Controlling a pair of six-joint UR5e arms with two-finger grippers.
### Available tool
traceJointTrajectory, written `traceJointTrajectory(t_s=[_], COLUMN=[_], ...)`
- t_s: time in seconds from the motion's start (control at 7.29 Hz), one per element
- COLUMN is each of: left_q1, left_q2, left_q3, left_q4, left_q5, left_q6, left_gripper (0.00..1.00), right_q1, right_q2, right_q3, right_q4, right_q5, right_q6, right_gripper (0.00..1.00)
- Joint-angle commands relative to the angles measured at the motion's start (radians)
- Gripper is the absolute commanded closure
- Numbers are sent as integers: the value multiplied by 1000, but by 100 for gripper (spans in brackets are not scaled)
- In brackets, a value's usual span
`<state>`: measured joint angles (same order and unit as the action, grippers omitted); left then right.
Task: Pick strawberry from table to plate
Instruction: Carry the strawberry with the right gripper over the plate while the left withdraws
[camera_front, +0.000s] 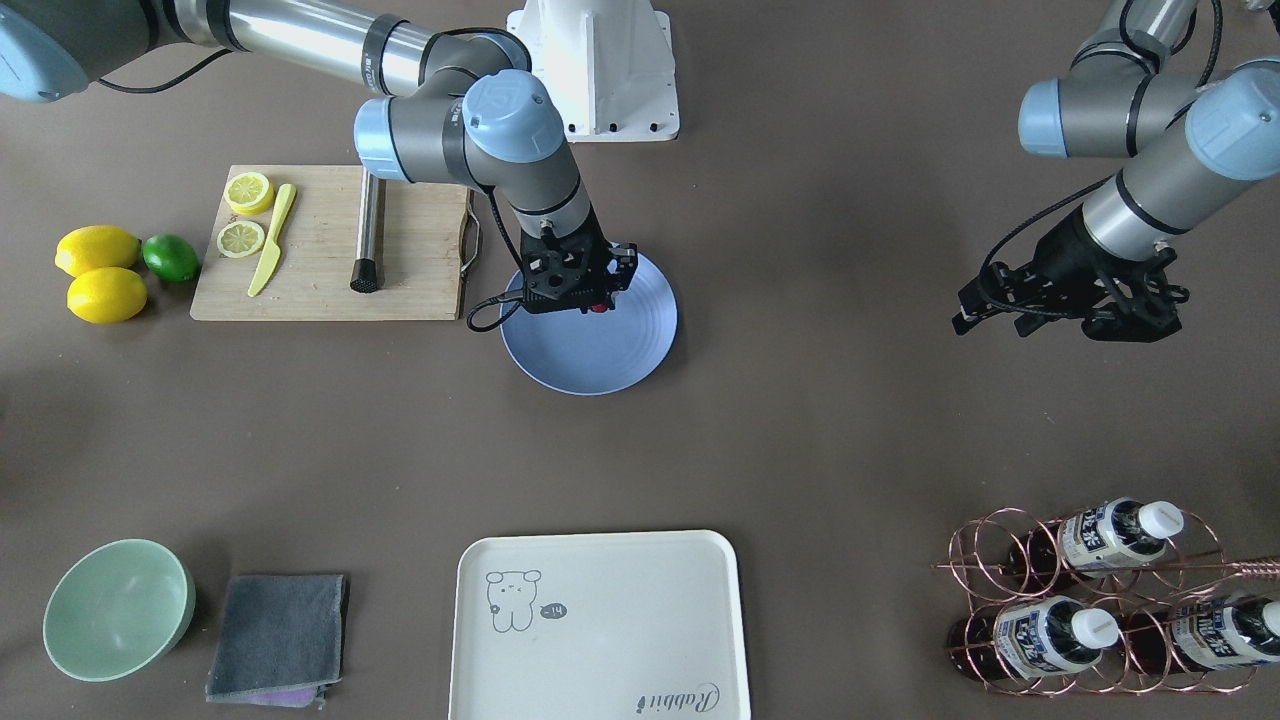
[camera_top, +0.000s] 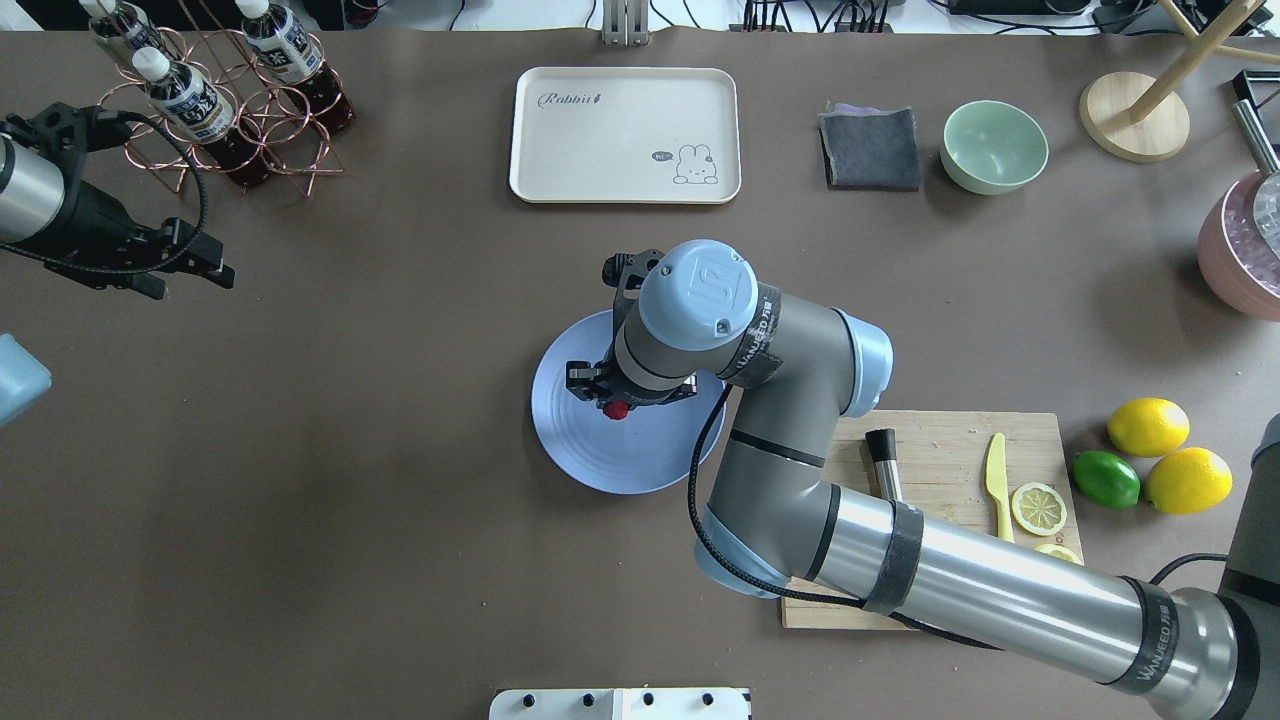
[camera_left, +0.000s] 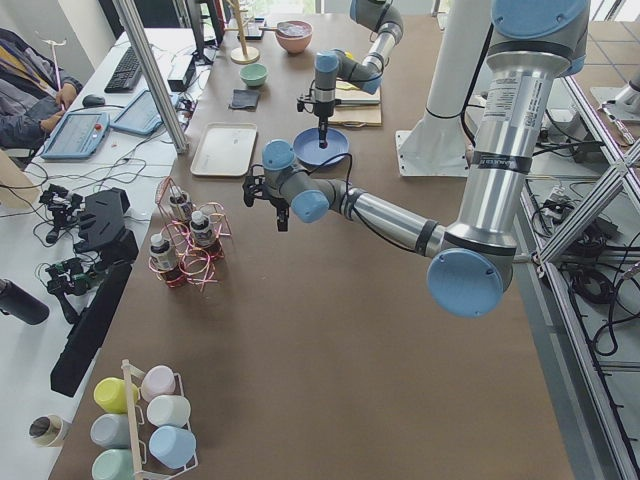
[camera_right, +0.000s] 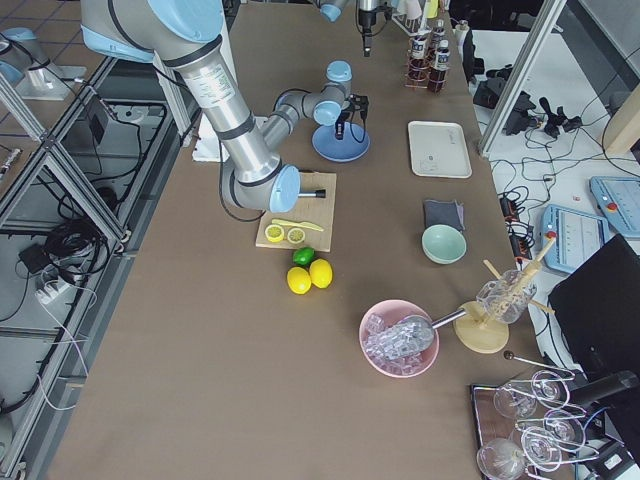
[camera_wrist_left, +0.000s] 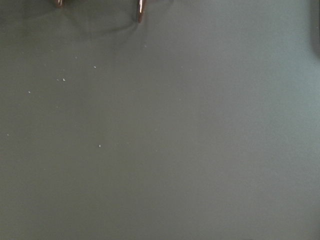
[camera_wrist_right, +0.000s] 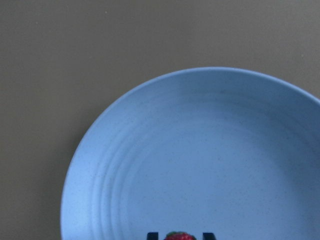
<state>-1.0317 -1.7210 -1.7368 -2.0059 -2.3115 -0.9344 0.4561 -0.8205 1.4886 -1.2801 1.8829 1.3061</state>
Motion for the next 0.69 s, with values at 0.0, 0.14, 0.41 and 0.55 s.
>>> traceJointTrajectory(t_s=[0.0, 0.14, 0.41, 0.55], left_q1=[-37, -39, -39, -39], left_q2=[34, 41, 51, 52], left_q3=[3, -4, -6, -7], left_q4=[-1, -4, -5, -5], left_q5=[-16, -16, -17, -17], left_q6=[40, 40, 40, 39], left_gripper=[9, 9, 7, 6], right_q1=[-17, -8, 10, 12], right_q2=[0, 0, -3, -11], right_q3=[-13, -11, -11, -13], right_q4=[-1, -2, -39, -47], right_q5=[-36, -34, -34, -36], right_q6=[1, -5, -31, -47], right_gripper=[100, 100, 100, 100])
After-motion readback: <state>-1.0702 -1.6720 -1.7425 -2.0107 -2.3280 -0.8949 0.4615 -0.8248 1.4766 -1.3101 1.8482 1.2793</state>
